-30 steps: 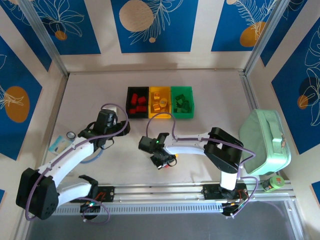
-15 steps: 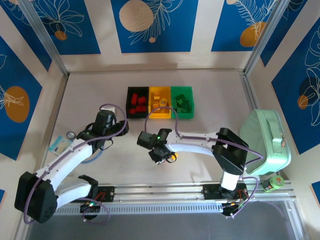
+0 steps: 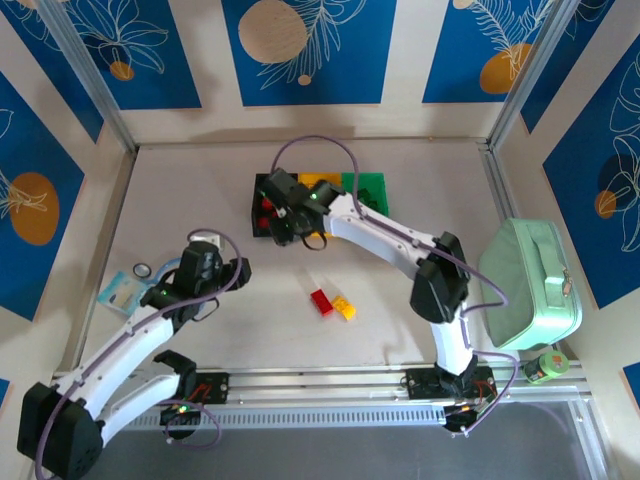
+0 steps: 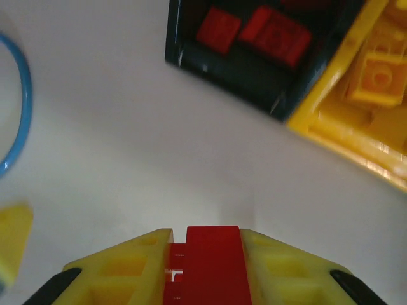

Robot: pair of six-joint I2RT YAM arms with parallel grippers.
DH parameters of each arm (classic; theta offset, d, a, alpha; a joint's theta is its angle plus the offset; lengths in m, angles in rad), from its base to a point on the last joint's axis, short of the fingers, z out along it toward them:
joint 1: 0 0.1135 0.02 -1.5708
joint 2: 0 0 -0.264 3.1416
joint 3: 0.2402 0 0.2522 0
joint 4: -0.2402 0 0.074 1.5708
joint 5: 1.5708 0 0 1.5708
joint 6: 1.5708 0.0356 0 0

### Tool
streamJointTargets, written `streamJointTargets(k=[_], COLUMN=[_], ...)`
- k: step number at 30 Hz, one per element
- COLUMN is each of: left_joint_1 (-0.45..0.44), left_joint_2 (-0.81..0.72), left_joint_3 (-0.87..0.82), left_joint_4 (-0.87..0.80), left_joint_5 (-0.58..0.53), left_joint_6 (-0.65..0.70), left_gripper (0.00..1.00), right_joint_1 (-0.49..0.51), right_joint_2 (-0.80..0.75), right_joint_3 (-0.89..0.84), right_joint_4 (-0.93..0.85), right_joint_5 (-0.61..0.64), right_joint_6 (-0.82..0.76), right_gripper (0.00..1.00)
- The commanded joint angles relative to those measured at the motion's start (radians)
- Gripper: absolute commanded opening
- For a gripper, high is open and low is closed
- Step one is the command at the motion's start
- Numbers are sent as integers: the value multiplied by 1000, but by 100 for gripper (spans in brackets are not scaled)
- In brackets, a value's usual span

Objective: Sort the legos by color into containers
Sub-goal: Place the lego in the container, then move the lego to the center of the table.

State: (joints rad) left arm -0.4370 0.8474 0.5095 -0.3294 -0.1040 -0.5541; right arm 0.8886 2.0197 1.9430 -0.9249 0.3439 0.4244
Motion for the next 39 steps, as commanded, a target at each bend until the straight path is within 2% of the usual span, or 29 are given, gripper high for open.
streamJointTargets(k=[1,8,11,16,22,23,25,27,28,31,34,39], left_joint_1=[-12,-19,-19,-22,-42,-49,-69,-102,-117,-174,-255,-378], left_joint_2=[-59,-158,-169,-168,-153,-147,-138,-127,-122,-97,-41,90], left_joint_3=[-51,-88,-82,-76,-55,-52,-47,-42,-39,-24,4,54], left_joint_4=[-55,-124,-138,-126,-126,-126,-120,-116,-115,-103,-87,-49], left_joint_5=[17,6,5,19,10,7,2,-16,-28,-57,-78,-73], left_joint_6=[-51,-57,-54,-61,-63,-64,-69,-75,-76,-69,-31,16], left_gripper=[66,66,66,66,66,66,66,66,66,66,67,74], right_joint_1=[-39,-113,-139,-175,-201,-202,-203,-205,-204,-203,-204,-209], right_joint_2=[119,424,491,503,551,559,565,563,561,537,465,231], right_joint_3=[159,635,728,689,761,778,785,783,783,775,697,370], right_joint_4=[-82,-224,-219,-99,-20,-15,-4,-4,-11,-50,-68,43], right_joint_5=[-48,-67,-82,-114,-143,-152,-159,-181,-187,-181,-157,-133], right_joint_6=[-70,-100,-94,-73,-68,-68,-65,-54,-50,-40,-29,-24], right_gripper=[24,24,24,28,33,38,57,81,84,84,84,84])
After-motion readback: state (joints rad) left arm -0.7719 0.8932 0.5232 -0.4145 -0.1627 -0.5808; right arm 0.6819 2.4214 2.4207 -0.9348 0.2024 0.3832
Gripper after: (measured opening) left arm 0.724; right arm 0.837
